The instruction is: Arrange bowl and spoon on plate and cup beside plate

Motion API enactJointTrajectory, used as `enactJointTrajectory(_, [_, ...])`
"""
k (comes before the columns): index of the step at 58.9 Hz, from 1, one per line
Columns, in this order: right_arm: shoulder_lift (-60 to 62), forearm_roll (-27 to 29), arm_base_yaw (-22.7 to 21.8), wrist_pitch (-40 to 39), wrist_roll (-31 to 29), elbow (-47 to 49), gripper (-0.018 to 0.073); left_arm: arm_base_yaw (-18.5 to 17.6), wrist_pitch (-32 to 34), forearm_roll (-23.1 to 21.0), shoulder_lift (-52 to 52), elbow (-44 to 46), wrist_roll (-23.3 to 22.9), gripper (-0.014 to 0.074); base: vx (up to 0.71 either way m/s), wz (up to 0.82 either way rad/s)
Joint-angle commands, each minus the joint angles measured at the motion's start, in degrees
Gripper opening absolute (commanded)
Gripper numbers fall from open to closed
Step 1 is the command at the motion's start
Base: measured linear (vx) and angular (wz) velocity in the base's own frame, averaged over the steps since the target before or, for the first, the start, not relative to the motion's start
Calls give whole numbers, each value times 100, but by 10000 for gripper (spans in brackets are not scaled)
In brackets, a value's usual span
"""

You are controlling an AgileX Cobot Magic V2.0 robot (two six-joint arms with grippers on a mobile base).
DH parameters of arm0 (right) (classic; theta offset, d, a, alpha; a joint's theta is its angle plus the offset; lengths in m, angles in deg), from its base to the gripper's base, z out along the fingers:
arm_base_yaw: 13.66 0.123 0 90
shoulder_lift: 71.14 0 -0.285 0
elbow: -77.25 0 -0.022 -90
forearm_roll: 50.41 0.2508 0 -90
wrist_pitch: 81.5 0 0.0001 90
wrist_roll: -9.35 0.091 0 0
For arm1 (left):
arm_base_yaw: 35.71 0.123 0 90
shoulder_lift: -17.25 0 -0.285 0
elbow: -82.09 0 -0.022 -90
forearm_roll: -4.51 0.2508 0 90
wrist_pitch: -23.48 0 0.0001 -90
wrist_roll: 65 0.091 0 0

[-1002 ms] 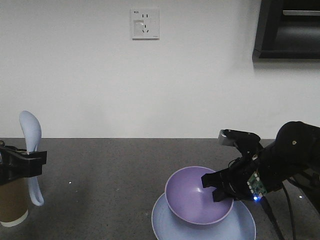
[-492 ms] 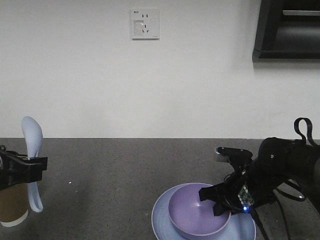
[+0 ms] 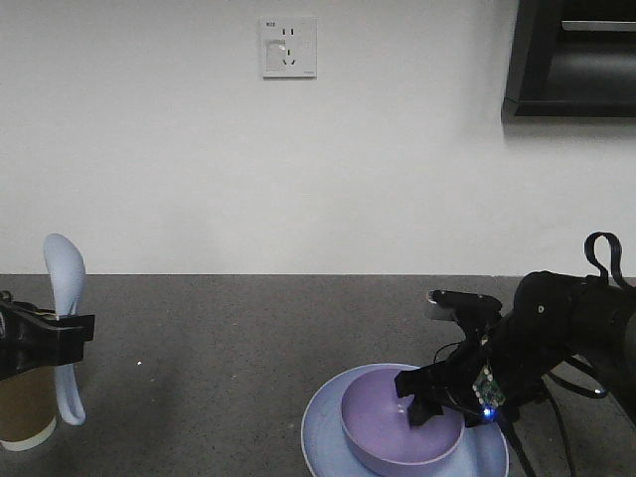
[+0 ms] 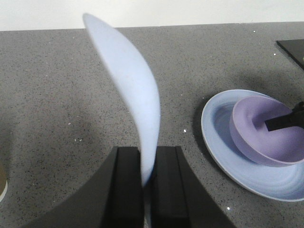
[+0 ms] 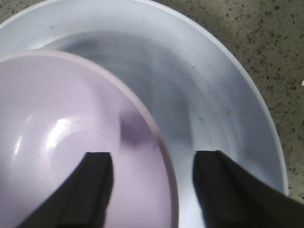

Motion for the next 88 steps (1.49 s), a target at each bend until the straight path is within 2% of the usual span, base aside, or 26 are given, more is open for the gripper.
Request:
enactJointTrajectory(1, [351,27,-14,-258,-12,184,564,-16,297,-138,95,206,-7,0,0,0])
enactJointTrajectory(15, [614,-52,-14,-389,-28,203,579,-16,239,-138,95,212,144,0,0,0])
enactJointTrajectory(24, [934,-368,-14,-113,4,514,579,-16,-45,-34,73,393,234,0,0,0])
enactJointTrajectory(34, [1484,-713,-14,371,59,972,579,-16,-1049,216,-365,1209,311,0,0,0])
enactJointTrajectory(43, [2074,-1098,-14,366,256,1062,579,-52,-1893,139,-1163,2154,559,0,0,0])
enactJointTrajectory(53, [2534,-1311,-14,475,437,1062,579,-490,-2229,6,-2092,2965,694,0,0,0])
enactJointTrajectory(63, [2830,-1305,-14,628,437,1051,578,-1071,-2288,170,-3106,3611,759,0,0,0])
enactJointTrajectory(71, [3002,-1311,-14,662,437,1028,578,-1338,-2604,376,-3809,4136,815,0,0,0])
enactJointTrajectory(80, [3066,-1380,-14,662,431,1028,578,-1645,-3140,374,-4528,4885,958,0,0,0])
enactJointTrajectory(88, [3066,-1477,-14,663,431,1028,578,-1887,-3277,367,-4854,5404,1058,0,0,0])
